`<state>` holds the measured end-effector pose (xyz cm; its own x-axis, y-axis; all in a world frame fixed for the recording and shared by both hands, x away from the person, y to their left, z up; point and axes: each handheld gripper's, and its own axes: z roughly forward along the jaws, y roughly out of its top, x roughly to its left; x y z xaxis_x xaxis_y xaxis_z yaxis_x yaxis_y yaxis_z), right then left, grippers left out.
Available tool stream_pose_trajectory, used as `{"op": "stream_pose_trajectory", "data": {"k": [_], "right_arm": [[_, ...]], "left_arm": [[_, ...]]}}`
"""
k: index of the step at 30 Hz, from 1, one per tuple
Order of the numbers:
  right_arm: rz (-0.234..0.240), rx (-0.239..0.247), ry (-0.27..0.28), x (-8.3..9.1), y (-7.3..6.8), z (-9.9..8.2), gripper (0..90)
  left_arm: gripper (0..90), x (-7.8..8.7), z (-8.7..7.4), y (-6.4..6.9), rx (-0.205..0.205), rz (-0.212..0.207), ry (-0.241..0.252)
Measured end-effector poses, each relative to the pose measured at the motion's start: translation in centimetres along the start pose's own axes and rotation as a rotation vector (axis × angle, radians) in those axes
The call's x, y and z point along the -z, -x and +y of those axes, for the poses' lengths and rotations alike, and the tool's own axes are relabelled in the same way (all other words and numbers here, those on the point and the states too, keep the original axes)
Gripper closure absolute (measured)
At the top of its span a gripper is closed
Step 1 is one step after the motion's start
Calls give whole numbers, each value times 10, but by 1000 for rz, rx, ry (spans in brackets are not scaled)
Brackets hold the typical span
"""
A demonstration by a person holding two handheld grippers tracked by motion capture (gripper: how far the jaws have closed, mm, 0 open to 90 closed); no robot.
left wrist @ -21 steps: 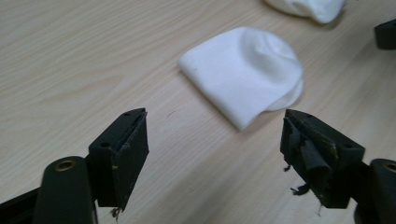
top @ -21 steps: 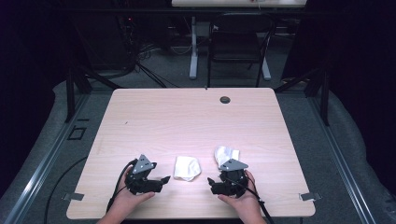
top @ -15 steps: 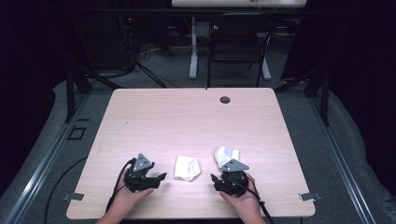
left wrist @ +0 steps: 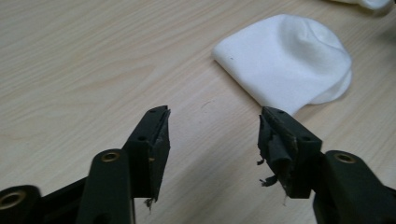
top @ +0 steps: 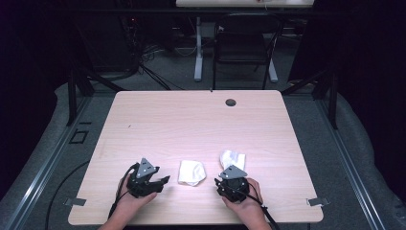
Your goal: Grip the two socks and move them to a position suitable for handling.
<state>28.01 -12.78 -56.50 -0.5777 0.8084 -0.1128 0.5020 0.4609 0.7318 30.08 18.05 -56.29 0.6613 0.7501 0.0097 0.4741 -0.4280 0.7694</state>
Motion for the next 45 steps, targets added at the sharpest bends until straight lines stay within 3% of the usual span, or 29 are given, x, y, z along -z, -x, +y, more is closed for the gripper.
{"op": "stream_pose_trajectory", "data": {"k": [3,10,17,21,25,37,45], "right_arm": [[25,-27,-1,1,0,1,631],[21,-32,0,5,1,2,687],[50,-74,6,6,7,2,699],[56,-94,10,7,10,0,719],[58,-103,14,7,12,0,724],[69,-109,16,7,12,0,722],[75,-107,8,6,12,0,722]], "left_arm": [[460,0,3,6,-17,8,6],[549,-9,13,16,-14,-22,-12],[576,-32,35,34,-9,-63,-36],[615,-46,49,44,18,-98,-43],[640,-53,57,49,3,-88,-51],[701,-70,63,59,-14,-97,-91],[837,-72,61,58,3,-123,-103]]}}
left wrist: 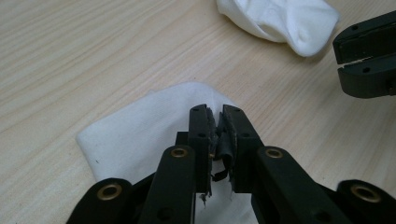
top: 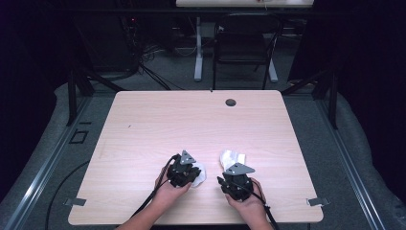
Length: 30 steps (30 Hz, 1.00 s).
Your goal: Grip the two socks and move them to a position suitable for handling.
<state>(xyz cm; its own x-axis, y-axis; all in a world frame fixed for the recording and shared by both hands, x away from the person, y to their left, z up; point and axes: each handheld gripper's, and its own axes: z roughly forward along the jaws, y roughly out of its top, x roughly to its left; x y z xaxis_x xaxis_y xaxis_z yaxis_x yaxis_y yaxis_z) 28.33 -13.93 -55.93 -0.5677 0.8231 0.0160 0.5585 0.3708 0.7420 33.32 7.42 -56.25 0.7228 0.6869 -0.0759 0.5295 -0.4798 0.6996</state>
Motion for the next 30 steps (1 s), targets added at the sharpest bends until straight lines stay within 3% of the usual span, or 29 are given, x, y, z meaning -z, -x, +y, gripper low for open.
{"op": "stream_pose_trajectory", "data": {"k": [9,14,19,20,23,27,30], "right_arm": [[0,5,4,-1,-2,1,727],[34,33,3,-4,-10,2,795],[54,67,-1,-8,-18,13,865],[83,44,-9,-12,-21,20,892],[95,50,-25,-27,-27,28,900],[80,59,-48,-46,-33,32,900],[73,57,-23,-52,-36,35,898]], "left_arm": [[867,11,2,-3,28,-22,43],[867,27,3,-11,70,-41,94],[868,39,1,-19,85,-41,118],[868,43,-1,-23,95,-42,127],[868,47,-3,-28,105,-42,129],[868,49,-5,-32,115,-40,140],[868,50,-6,-33,121,-43,140]]}}
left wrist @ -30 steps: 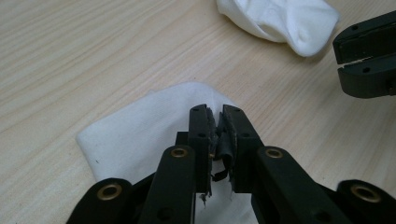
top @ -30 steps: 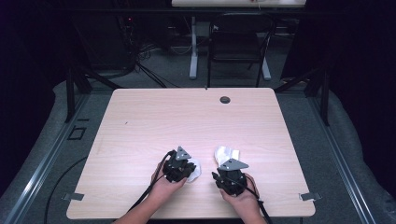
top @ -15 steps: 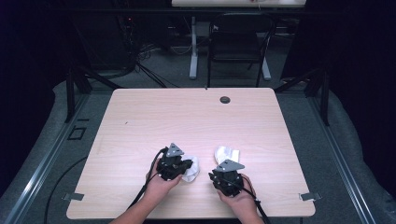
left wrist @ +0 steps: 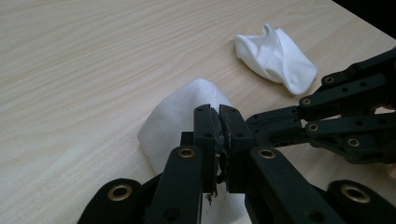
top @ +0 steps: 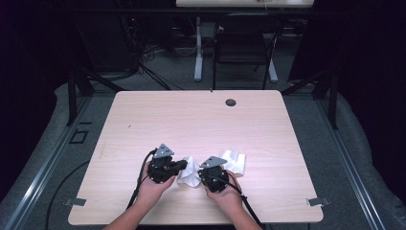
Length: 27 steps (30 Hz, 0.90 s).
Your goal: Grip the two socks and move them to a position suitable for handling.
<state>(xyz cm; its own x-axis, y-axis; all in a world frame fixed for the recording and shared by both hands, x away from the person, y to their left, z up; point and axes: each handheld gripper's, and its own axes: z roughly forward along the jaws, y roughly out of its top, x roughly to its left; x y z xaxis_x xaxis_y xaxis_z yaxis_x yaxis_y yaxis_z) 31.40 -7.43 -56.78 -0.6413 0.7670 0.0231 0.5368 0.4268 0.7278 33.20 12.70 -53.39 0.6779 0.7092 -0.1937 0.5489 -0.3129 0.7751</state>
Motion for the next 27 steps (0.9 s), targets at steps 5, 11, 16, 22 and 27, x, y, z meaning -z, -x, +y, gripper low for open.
{"op": "stream_pose_trajectory", "data": {"k": [5,11,16,22,27], "right_arm": [[-15,4,-38,-12,-1,-1,900],[22,-16,-62,-2,2,-8,900],[51,-2,-103,12,1,-18,900],[51,13,-86,15,-3,-23,900],[49,24,-97,15,-3,-22,900]], "left_arm": [[867,1,-1,0,-4,-2,-4],[863,19,-13,-1,-9,37,-41],[857,29,-28,-6,42,27,-60],[825,31,-42,-11,40,61,-83],[761,39,-44,-19,34,119,-75]]}}
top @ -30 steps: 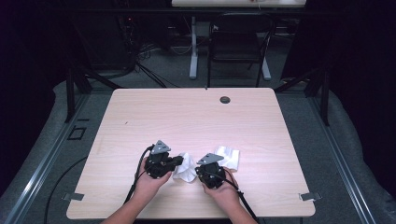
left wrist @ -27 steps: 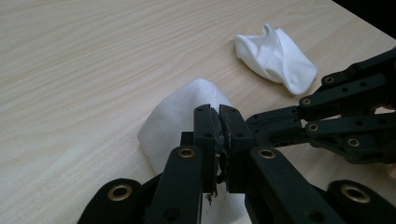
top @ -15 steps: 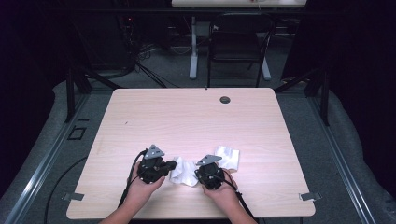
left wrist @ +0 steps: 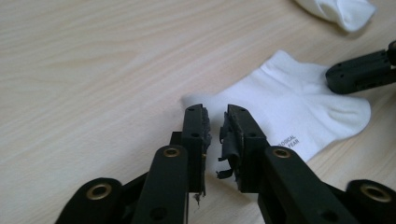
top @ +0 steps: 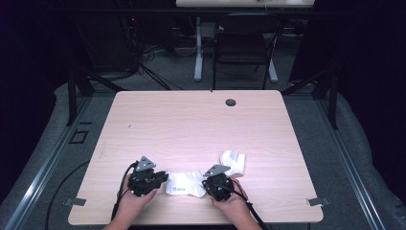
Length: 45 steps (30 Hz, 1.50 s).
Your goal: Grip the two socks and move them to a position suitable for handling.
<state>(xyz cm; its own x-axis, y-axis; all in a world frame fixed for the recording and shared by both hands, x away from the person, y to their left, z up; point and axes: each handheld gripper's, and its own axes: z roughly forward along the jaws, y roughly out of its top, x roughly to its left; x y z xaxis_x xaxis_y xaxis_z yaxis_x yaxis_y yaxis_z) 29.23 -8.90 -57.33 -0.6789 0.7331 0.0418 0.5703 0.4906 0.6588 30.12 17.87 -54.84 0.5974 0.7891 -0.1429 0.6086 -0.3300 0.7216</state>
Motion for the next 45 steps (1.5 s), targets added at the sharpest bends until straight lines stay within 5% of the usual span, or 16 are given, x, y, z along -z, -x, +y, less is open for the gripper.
{"op": "stream_pose_trajectory", "data": {"k": [1,5,11,17,28,45], "right_arm": [[0,1,1,0,0,0,900],[-9,4,12,-1,-2,-1,900],[-9,-3,12,-1,-2,-1,900],[-3,-7,13,0,-2,-2,900],[4,1,6,3,1,-5,900],[-10,1,-47,20,5,-17,900]], "left_arm": [[745,9,4,-2,23,-7,48],[702,19,8,4,8,-45,112],[661,-5,-1,7,-40,-35,-9],[621,-11,-12,-1,-20,-37,-85],[586,-9,-23,-3,-59,-29,-103],[536,-9,-34,21,-103,-79,-71]]}}
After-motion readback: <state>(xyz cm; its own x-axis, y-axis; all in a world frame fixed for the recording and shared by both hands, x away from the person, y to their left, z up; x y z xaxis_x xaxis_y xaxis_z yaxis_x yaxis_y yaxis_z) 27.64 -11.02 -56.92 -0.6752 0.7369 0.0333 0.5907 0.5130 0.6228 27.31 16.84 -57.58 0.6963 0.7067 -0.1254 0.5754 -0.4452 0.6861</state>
